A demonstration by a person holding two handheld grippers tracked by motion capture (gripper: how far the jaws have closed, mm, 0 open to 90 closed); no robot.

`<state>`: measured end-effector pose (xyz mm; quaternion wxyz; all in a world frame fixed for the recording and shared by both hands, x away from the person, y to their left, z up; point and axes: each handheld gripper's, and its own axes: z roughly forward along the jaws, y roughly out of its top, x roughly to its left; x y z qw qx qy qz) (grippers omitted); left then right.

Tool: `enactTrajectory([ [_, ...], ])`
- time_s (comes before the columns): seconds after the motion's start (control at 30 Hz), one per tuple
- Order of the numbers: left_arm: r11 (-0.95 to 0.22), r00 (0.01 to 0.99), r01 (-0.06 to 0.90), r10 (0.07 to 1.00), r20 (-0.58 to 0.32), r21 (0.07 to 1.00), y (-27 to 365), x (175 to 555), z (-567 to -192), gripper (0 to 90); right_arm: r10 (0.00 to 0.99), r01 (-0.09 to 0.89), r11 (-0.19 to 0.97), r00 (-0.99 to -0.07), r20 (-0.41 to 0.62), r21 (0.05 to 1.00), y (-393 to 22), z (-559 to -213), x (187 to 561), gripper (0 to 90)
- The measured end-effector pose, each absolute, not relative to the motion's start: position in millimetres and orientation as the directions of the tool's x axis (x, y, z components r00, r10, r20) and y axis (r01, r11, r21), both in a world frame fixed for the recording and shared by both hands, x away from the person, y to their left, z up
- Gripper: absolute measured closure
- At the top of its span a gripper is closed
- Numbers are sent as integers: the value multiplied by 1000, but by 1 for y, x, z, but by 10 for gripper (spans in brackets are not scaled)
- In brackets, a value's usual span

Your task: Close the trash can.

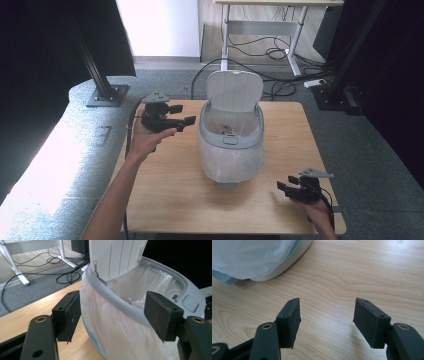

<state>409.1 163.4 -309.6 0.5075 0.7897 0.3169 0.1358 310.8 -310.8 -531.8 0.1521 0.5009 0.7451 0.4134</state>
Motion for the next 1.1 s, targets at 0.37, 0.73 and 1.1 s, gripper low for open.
enactTrajectory([
  [0.37,-269,786,356,604,-132,895,148,442,-302,293,871,624,157,-452,190,766,-311,-533,310,379],
  [0.73,-256,801,355,579,-151,899,135,469,-300,297,869,634,151,-450,203,758,-311,-536,311,377],
  [1.1,-230,817,347,551,-172,909,126,486,-289,306,876,640,138,-434,208,756,-314,-536,309,378],
])
